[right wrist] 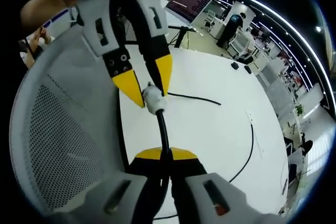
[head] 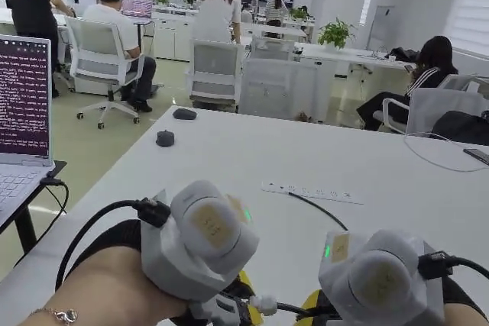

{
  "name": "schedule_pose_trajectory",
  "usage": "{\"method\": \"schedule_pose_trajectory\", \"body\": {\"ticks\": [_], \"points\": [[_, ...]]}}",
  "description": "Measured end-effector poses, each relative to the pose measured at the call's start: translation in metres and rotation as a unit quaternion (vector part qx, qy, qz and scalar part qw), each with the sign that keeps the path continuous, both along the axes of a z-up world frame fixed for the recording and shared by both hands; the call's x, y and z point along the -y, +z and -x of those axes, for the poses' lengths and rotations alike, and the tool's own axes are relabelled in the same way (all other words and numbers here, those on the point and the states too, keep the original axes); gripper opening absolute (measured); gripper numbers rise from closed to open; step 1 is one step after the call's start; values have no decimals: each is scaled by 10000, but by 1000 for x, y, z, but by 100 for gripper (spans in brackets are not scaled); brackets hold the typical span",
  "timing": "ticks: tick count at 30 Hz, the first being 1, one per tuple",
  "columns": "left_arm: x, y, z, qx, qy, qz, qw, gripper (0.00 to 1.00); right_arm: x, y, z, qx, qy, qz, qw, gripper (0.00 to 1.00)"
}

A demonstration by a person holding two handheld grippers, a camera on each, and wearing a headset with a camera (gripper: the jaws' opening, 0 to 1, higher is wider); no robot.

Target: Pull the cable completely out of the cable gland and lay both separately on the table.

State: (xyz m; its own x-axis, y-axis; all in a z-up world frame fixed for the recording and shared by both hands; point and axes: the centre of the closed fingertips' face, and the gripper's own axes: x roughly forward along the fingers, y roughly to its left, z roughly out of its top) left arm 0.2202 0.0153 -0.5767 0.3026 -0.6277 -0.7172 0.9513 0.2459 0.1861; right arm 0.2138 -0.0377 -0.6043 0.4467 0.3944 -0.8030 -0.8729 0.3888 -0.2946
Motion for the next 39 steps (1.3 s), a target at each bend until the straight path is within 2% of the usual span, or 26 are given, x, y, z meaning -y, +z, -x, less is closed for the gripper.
{"method": "schedule_pose_trajectory", "body": {"ticks": [2, 4, 7, 9, 13, 17, 26, 28, 30, 32, 34, 37, 39], "points": [[-3, -1, -1, -31, 50, 17, 10000, 16, 8, -1, -2, 15, -78, 35, 10000, 2], [-6, 2, -5, -75, 151, 154, 9997, 16, 16, 0, -4, 37, -205, -15, 9998, 2], [-16, 0, -11, -9, 271, 56, 9996, 16, 34, -5, -7, 43, -407, 100, 9991, 2], [-20, 1, -13, -14, 333, 73, 9994, 16, 43, -7, -7, 49, -477, 179, 9987, 2], [-23, 1, -14, -26, 392, 101, 9992, 16, 61, -14, -6, -49, -696, 215, 9973, 2], [-25, -1, -13, -40, 392, 78, 9992, 16, 72, -19, -3, -72, -752, 447, 9961, 2], [-25, -4, -11, -115, 380, 77, 9992, 16, 94, -33, 5, -390, -996, 533, 9928, 2], [-25, -3, -11, -103, 402, 80, 9991, 16, 96, -36, 7, -481, -1094, 586, 9911, 8], [-25, -4, -11, -90, 407, 49, 9991, 16, 90, -37, 12, -582, -1004, 638, 9912, 21], [-23, -5, -10, -95, 393, 41, 9992, 16, 77, -35, 18, -671, -829, 655, 9921, 23], [-21, -6, -9, -101, 364, 22, 9993, 16, 61, -31, 21, -712, -646, 544, 9939, 23], [-18, -9, -5, -114, 301, -60, 9995, 16, 33, -19, 21, -667, -447, 187, 9966, 28], [-16, -10, -3, -106, 243, -98, 9996, 16, 13, -10, 19, -617, -318, -175, 9974, 29]]}}
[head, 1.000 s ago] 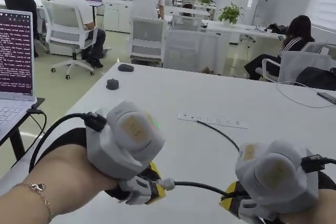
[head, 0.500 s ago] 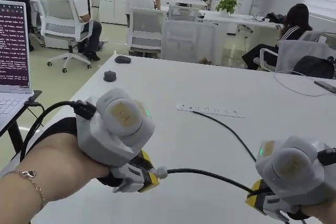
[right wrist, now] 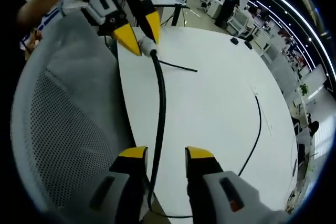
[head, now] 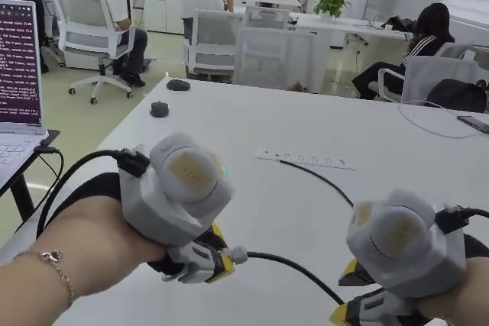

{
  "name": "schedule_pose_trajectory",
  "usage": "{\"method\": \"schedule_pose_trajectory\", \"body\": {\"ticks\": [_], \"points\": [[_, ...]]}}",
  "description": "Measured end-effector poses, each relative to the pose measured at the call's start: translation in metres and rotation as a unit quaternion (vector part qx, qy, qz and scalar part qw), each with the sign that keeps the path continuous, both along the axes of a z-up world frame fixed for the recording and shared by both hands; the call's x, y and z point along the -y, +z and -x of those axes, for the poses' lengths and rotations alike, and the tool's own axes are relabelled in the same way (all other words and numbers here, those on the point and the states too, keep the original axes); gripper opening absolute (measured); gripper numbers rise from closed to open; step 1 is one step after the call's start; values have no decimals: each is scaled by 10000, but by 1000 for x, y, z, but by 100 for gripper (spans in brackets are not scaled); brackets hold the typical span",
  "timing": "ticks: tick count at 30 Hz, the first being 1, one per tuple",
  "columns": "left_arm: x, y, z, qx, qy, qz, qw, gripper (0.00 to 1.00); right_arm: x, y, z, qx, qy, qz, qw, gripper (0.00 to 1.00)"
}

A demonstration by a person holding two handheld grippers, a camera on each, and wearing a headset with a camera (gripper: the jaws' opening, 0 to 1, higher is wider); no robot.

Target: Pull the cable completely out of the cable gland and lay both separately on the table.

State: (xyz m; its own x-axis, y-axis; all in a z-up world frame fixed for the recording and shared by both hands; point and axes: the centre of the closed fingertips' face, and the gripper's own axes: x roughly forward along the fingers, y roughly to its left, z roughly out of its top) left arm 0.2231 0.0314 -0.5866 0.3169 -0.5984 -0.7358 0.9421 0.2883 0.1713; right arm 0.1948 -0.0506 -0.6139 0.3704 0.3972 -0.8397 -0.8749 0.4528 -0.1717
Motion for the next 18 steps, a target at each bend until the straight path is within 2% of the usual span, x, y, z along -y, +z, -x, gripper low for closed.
{"method": "schedule_pose_trajectory", "body": {"ticks": [3, 5, 7, 10, 13, 15, 16, 17, 18], "points": [[3, 0, 3, -35, -41, 11, 10000, 16, -25, 11, 0, -32, 89, -566, 9984, 29], [5, 0, 4, -35, -87, 6, 10000, 16, -35, 16, 1, -153, 84, -823, 9965, 29], [6, 1, 3, -39, -92, 2, 10000, 16, -42, 17, 7, -349, 158, -957, 9947, 27], [8, 3, 2, 19, -103, -12, 9999, 16, -39, 13, 3, -244, 202, -683, 9972, 29], [11, 5, 3, 18, -139, 41, 9999, 16, -35, 8, -1, -184, 179, -507, 9984, 26], [12, 6, 3, 32, -167, 32, 9998, 16, -31, 5, -5, -125, 108, -397, 9991, 20], [12, 6, 3, 38, -172, 26, 9998, 16, -28, 4, -7, -76, 75, -322, 9994, 15], [12, 6, 3, 46, -177, 16, 9998, 16, -23, 3, -9, -4, 60, -212, 9998, 6], [11, 6, 3, 34, -193, 12, 9998, 16, -22, 4, -10, -18, 45, -229, 9997, 3]]}}
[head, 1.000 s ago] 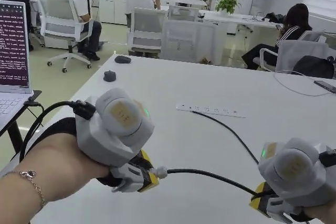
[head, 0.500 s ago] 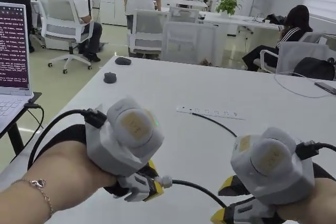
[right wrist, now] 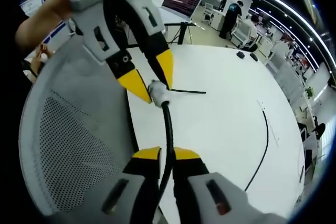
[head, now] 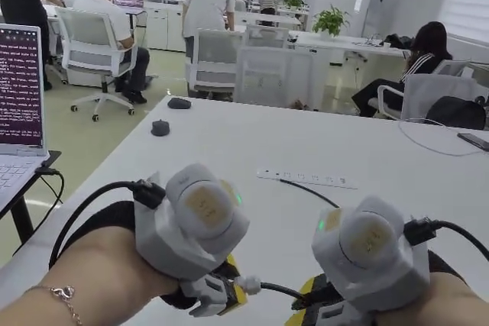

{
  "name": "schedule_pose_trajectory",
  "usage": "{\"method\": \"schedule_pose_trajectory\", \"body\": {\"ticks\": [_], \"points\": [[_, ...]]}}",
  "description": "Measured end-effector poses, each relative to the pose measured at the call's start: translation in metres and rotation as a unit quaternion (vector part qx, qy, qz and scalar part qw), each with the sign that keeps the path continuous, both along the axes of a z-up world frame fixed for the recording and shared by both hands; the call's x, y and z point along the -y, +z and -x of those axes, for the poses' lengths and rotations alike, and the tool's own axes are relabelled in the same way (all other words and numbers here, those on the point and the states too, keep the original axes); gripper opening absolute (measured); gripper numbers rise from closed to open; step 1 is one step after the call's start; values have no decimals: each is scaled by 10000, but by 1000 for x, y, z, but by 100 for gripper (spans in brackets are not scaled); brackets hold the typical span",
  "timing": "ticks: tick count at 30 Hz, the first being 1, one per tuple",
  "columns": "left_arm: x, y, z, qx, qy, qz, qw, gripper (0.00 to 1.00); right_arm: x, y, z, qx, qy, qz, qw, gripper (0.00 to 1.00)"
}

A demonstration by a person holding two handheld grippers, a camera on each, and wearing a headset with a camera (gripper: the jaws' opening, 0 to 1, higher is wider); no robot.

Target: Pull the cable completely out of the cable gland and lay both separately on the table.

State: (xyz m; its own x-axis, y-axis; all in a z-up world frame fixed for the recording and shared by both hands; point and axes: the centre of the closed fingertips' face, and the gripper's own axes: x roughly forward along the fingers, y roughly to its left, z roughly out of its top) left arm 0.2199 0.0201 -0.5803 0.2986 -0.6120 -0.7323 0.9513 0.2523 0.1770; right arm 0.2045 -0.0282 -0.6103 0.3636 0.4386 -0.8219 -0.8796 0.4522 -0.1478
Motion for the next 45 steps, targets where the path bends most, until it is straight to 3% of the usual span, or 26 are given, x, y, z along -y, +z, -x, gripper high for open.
{"method": "schedule_pose_trajectory", "body": {"ticks": [2, 5, 9, 11, 14, 19, 21, 22, 26, 28, 33, 38, 41, 43, 45], "points": [[1, 1, 2, -41, -17, 63, 10000, 16, 1, -1, 2, -140, -121, -98, 9998, 2], [2, 3, 2, -79, -6, 160, 9998, 16, 4, 1, -1, -78, -125, -145, 9998, 2], [-1, 2, 0, -41, 46, 100, 9999, 16, 20, -3, -6, 19, -225, 99, 9997, 2], [-3, 2, 1, -102, 87, 184, 9997, 16, 27, -6, -7, 39, -266, 132, 9996, 2], [-10, -2, -3, -55, 159, 79, 9998, 16, 40, -12, -10, 36, -394, 180, 9991, 2], [-15, -1, -6, -55, 259, 111, 9996, 16, 69, -25, -10, -126, -782, 403, 9960, 2], [-15, -1, -7, -57, 288, 114, 9995, 16, 78, -32, -5, -360, -1045, 512, 9926, 2], [-15, -1, -7, -69, 294, 135, 9995, 16, 78, -33, -6, -343, -965, 538, 9933, 2], [-13, -5, -8, -73, 327, 54, 9994, 16, 73, -33, -6, -254, -1015, 556, 9930, 14], [-11, -7, -8, -44, 315, 31, 9995, 16, 58, -32, -4, -314, -1035, 347, 9935, 16], [-8, -10, -5, -75, 277, -12, 9996, 16, 17, -21, -1, -247, -553, -4, 9982, 26], [-5, -10, -3, -71, 229, -13, 9997, 16, -11, -5, -7, 38, -248, -201, 9995, 23], [-2, -8, -1, -68, 177, 4, 9998, 16, -15, -1, -12, 135, -231, -276, 9993, 14], [-3, -9, -1, -42, 147, -24, 9999, 16, -13, -2, -14, 238, -151, -171, 9995, 4], [-2, -8, 0, -63, 163, 26, 9998, 16, -12, -2, -13, 225, -153, -245, 9993, 4]]}}
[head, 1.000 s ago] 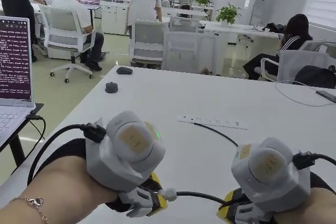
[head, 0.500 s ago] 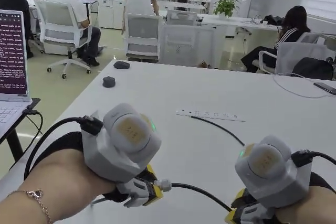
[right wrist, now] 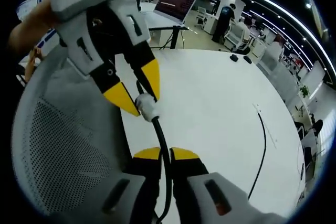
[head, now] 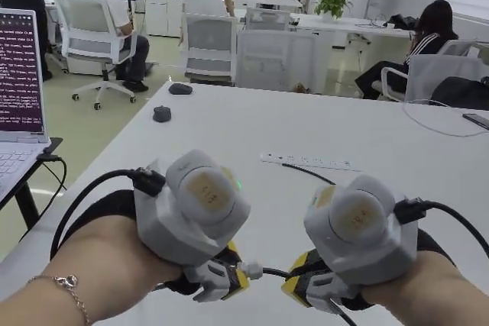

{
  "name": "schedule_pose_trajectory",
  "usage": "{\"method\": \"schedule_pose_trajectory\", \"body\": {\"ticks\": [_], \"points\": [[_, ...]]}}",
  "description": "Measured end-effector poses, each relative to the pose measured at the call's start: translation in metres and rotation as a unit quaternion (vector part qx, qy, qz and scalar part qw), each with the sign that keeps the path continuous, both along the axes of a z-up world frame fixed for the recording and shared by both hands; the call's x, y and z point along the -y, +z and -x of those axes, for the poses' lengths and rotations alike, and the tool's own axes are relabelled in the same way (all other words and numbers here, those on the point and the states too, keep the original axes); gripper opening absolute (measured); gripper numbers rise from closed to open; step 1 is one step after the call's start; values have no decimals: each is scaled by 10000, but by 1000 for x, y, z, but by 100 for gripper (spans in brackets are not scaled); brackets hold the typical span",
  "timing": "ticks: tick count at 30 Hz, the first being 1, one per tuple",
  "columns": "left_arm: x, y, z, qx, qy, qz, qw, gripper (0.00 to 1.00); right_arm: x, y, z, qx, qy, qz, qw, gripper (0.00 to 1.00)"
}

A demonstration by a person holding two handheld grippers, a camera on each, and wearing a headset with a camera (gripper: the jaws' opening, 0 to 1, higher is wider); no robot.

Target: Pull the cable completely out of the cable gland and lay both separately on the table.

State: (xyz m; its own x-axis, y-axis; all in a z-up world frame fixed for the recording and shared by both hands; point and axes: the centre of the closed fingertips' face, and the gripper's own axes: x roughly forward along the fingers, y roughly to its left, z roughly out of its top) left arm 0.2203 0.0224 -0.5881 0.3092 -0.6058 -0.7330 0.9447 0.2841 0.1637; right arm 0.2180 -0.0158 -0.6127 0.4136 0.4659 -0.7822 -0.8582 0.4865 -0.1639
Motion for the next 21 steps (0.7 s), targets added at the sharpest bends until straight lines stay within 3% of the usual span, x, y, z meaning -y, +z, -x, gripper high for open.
{"method": "schedule_pose_trajectory", "body": {"ticks": [3, 5, 6, 10, 16, 17, 18, 19, 21], "points": [[0, 1, -1, -27, 30, 92, 9999, 16, 1, 1, -1, 38, 14, -63, 10000, 4], [-6, -2, -5, 98, 36, -76, 9999, 16, 11, -4, -2, 45, -15, 191, 9998, 3], [-7, -3, -5, 81, 55, -94, 9999, 16, 14, -6, -2, 47, -29, 251, 9997, 3], [-12, -3, -7, 18, 138, -19, 9999, 16, 30, -9, -3, -39, -244, 211, 9995, 3], [-16, 3, -11, 109, 265, 46, 9996, 16, 56, -16, -4, -177, -606, 392, 9972, 3], [-16, 5, -11, 130, 274, 55, 9995, 16, 58, -16, -4, -190, -659, 400, 9968, 4], [-16, 8, -14, 249, 309, 82, 9992, 16, 60, -17, -3, -223, -742, 416, 9961, 9], [-18, 11, -17, 388, 339, 69, 9986, 16, 58, -15, -4, -181, -708, 410, 9965, 18], [-17, 11, -15, 339, 323, 77, 9989, 16, 47, -6, -9, 54, -642, 168, 9978, 31]]}}
